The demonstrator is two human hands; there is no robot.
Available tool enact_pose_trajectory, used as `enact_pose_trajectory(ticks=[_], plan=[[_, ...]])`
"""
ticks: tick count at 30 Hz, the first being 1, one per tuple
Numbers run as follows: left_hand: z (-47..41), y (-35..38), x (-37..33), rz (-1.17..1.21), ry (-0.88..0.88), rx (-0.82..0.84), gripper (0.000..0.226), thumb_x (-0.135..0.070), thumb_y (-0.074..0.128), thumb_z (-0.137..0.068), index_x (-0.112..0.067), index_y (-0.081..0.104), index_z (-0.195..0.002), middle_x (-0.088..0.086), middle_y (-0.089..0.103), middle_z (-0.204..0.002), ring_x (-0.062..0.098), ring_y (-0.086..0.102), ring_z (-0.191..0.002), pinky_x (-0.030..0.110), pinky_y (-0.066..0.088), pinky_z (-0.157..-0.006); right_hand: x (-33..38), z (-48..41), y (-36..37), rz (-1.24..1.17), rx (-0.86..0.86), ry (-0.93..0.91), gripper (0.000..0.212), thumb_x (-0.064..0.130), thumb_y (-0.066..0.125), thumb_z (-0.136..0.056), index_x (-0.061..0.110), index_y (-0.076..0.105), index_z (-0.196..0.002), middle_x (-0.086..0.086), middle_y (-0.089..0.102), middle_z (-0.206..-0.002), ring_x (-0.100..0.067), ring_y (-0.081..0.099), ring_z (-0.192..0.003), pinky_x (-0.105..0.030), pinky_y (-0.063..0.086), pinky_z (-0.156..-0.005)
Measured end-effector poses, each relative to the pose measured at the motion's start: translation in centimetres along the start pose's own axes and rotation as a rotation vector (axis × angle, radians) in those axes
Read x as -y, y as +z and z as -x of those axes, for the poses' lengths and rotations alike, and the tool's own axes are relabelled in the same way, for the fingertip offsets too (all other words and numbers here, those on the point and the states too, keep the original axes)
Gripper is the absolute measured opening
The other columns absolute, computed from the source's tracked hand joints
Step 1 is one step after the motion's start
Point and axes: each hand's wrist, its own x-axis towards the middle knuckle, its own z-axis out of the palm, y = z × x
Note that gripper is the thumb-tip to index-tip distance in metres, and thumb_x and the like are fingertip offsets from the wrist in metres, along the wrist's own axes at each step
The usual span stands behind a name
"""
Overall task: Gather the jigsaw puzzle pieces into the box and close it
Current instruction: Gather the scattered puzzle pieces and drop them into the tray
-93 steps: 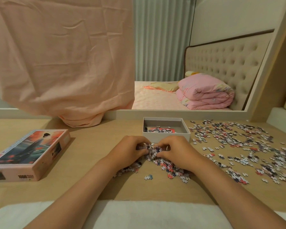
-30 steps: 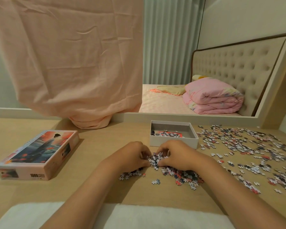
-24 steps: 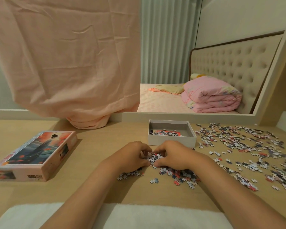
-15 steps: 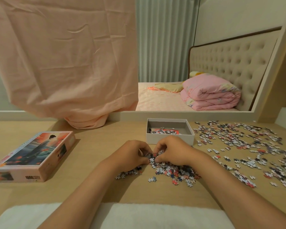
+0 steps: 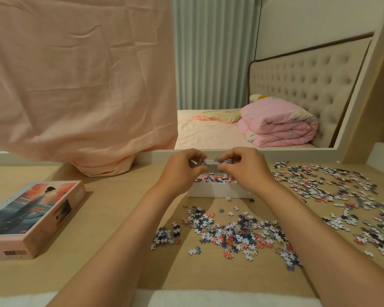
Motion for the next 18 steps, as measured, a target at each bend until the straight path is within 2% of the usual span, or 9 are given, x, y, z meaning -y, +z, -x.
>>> enact_pose_trajectory(ticks=[1, 3, 5, 7, 10, 12, 14, 16, 18], plan=[[-0.3, 0.4, 0.1, -0.022, 0.007, -0.012, 0.024, -0.018, 0.073, -0.085, -0.020, 0.068, -0.108, -0.009, 0.066, -0.092, 0.011, 0.062, -0.080, 0.013, 0.046, -0.066, -0.4, -0.3, 0.2, 0.020, -0.048, -0.018, 0.012, 0.017, 0.082, -0.078, 0.023, 0.076, -0.086, 0.005, 0.067, -0.075, -0.013, 0.061, -0.061, -0.026, 0.049, -0.060], [-0.7, 1.3, 1.0, -0.094, 0.016, 0.053, 0.031, -0.022, 0.072, -0.087, -0.019, 0.067, -0.117, -0.006, 0.068, -0.101, 0.011, 0.061, -0.086, 0.019, 0.046, -0.076, -1.1, -0.8, 0.6, 0.088, -0.068, -0.037, 0.013, 0.016, 0.078, -0.082, 0.021, 0.077, -0.094, 0.005, 0.066, -0.079, -0.009, 0.058, -0.066, -0.020, 0.045, -0.061], [-0.6, 2.0, 2.2, -0.195, 0.010, 0.161, 0.039, -0.033, 0.068, -0.089, -0.022, 0.064, -0.126, -0.004, 0.068, -0.114, 0.012, 0.062, -0.098, 0.030, 0.049, -0.089, -1.9, -0.9, 1.0, 0.161, 0.041, -0.026, 0.023, 0.017, 0.073, -0.088, 0.017, 0.075, -0.110, 0.000, 0.071, -0.089, -0.008, 0.060, -0.071, -0.014, 0.042, -0.064], [-0.4, 2.2, 3.0, -0.247, 0.010, 0.210, 0.041, -0.041, 0.062, -0.092, -0.025, 0.062, -0.129, -0.005, 0.065, -0.122, 0.013, 0.061, -0.104, 0.037, 0.048, -0.094, -2.5, -0.9, 1.3, 0.246, 0.167, -0.007, 0.028, 0.022, 0.069, -0.091, 0.017, 0.072, -0.119, -0.004, 0.074, -0.107, -0.013, 0.065, -0.087, -0.017, 0.041, -0.077], [-0.3, 2.1, 3.1, -0.237, 0.056, 0.204, 0.038, -0.040, 0.061, -0.093, -0.025, 0.063, -0.128, -0.006, 0.062, -0.123, 0.013, 0.059, -0.105, 0.038, 0.047, -0.095, -2.4, -0.9, 1.1, 0.284, 0.163, -0.047, 0.023, 0.025, 0.066, -0.094, 0.017, 0.074, -0.114, -0.003, 0.073, -0.115, -0.018, 0.065, -0.104, -0.020, 0.039, -0.083], [-0.1, 1.9, 2.7, -0.227, 0.093, 0.173, 0.032, -0.035, 0.064, -0.092, -0.027, 0.065, -0.123, -0.008, 0.059, -0.118, 0.012, 0.057, -0.103, 0.035, 0.046, -0.093, -1.9, -0.8, 0.6, 0.292, 0.118, -0.093, 0.021, 0.025, 0.064, -0.095, 0.018, 0.076, -0.111, -0.002, 0.074, -0.109, -0.016, 0.065, -0.097, -0.021, 0.040, -0.079], [0.3, 1.5, 2.2, -0.228, 0.133, 0.126, 0.023, -0.031, 0.066, -0.091, -0.029, 0.067, -0.114, -0.011, 0.055, -0.106, 0.011, 0.055, -0.095, 0.032, 0.046, -0.087, -1.3, -0.4, 0.0, 0.315, 0.107, -0.131, 0.021, 0.025, 0.062, -0.096, 0.020, 0.076, -0.112, 0.000, 0.075, -0.104, -0.008, 0.060, -0.083, -0.020, 0.039, -0.071], [1.0, 0.7, 1.6, -0.271, 0.182, 0.089, 0.014, -0.030, 0.066, -0.090, -0.031, 0.067, -0.104, -0.013, 0.051, -0.096, 0.009, 0.052, -0.088, 0.032, 0.044, -0.080, -0.7, 0.3, -0.4, 0.300, 0.167, -0.151, 0.020, 0.024, 0.062, -0.096, 0.023, 0.076, -0.111, 0.007, 0.073, -0.099, 0.006, 0.053, -0.072, -0.012, 0.037, -0.064], [1.7, -0.2, 1.2, -0.326, 0.204, 0.117, 0.009, -0.030, 0.065, -0.090, -0.031, 0.066, -0.099, -0.014, 0.051, -0.093, 0.010, 0.053, -0.085, 0.031, 0.044, -0.076, -0.2, 1.1, -0.7, 0.289, 0.298, -0.129, 0.018, 0.023, 0.063, -0.096, 0.027, 0.076, -0.108, 0.014, 0.071, -0.096, 0.009, 0.055, -0.075, -0.011, 0.041, -0.070]])
